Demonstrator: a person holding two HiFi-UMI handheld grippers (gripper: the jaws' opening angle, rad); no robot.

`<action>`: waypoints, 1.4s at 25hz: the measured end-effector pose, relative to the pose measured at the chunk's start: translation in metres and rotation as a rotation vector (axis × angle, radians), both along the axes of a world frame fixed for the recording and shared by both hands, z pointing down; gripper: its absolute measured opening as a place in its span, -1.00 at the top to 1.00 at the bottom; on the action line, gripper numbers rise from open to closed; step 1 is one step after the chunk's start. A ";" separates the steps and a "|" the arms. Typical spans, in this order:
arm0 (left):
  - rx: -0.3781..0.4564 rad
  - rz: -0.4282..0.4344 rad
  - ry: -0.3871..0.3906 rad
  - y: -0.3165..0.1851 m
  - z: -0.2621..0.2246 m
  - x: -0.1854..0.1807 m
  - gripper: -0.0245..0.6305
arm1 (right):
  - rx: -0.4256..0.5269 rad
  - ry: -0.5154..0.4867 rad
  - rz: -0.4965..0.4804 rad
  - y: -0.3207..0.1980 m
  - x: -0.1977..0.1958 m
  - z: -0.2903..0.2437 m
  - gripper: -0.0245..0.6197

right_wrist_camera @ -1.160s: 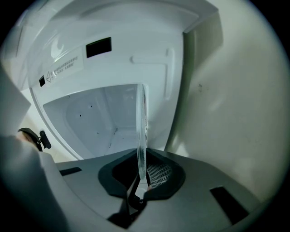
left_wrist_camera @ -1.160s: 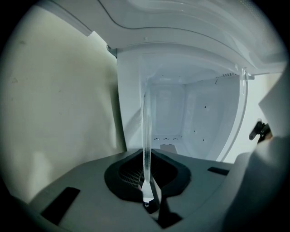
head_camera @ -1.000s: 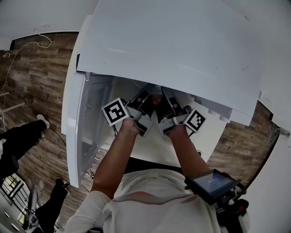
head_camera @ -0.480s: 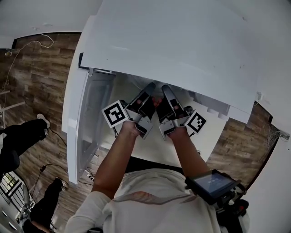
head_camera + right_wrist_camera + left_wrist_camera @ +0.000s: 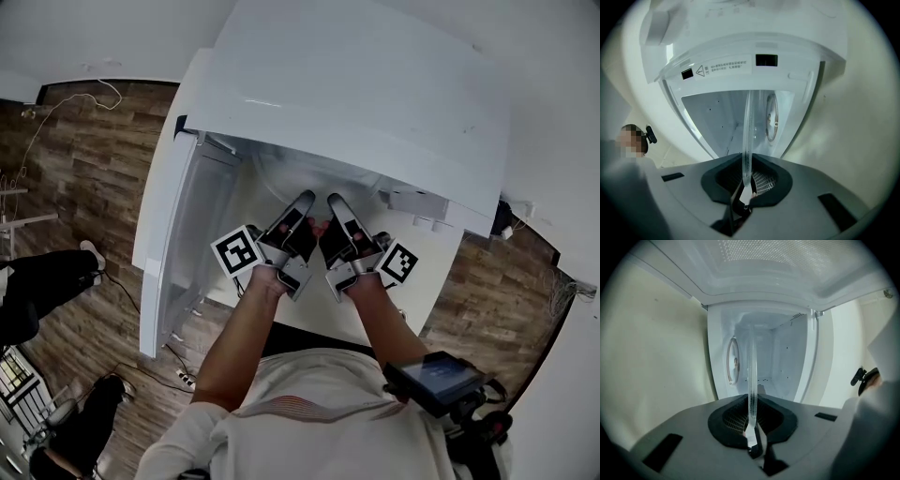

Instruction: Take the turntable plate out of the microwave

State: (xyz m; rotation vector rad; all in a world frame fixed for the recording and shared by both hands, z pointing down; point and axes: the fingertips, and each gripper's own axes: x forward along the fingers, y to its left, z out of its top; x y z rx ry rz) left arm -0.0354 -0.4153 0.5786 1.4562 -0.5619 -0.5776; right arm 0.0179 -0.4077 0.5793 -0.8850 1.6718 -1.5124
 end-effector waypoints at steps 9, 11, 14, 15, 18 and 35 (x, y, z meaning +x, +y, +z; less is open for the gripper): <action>0.030 -0.083 -0.016 0.063 -0.015 -0.024 0.81 | 0.021 -0.011 -0.109 0.058 -0.024 -0.013 0.81; 0.033 -0.101 -0.018 0.073 -0.018 -0.027 0.81 | 0.024 -0.008 -0.134 0.067 -0.026 -0.015 0.81; 0.023 -0.131 -0.018 0.084 -0.023 -0.016 0.81 | 0.025 -0.009 -0.166 0.075 -0.016 -0.022 0.81; 0.022 -0.137 -0.018 0.090 -0.024 -0.017 0.81 | 0.025 -0.010 -0.174 0.081 -0.018 -0.023 0.81; 0.028 -0.148 -0.018 0.109 -0.030 -0.025 0.81 | 0.025 -0.010 -0.191 0.100 -0.025 -0.028 0.81; 0.067 -0.099 -0.002 0.204 -0.063 -0.043 0.81 | 0.073 0.004 -0.147 0.198 -0.043 -0.062 0.81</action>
